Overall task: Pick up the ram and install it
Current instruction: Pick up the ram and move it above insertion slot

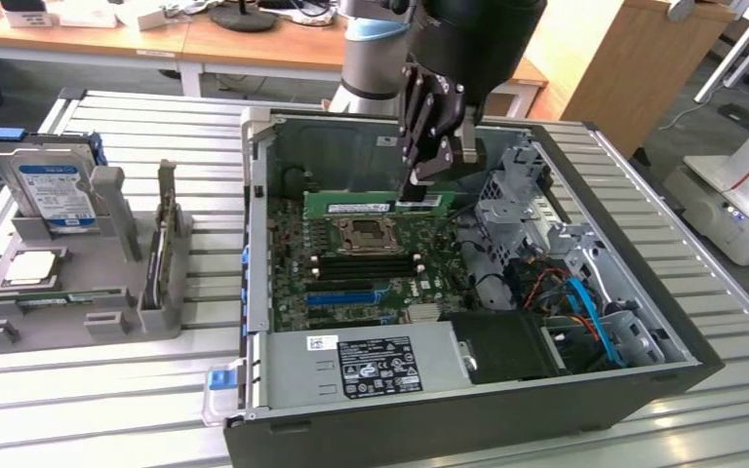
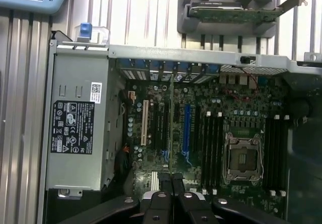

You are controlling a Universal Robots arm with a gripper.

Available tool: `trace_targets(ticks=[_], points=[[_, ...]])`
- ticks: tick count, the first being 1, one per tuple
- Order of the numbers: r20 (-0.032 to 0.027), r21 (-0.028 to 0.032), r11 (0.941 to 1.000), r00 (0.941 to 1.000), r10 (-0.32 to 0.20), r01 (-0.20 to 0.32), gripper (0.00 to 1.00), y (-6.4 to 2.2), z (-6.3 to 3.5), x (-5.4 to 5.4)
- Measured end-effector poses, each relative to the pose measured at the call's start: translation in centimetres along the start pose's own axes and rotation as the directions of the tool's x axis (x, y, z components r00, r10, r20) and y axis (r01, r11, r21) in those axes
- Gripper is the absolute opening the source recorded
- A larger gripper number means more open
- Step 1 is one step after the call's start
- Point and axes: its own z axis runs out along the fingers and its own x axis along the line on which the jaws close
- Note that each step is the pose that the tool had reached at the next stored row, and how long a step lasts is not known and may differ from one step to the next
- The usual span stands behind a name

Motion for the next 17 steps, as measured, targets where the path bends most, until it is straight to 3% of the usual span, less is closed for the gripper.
trace_targets(ticks=[10,17], points=[[0.0,0.0001,1.0,1.0,0.0,0.0,0.12,-1.63,-0.07,0.2],[0.0001,0.0001,1.0,1.0,0.0,0.0,0.12,-1.76,-0.07,0.2]])
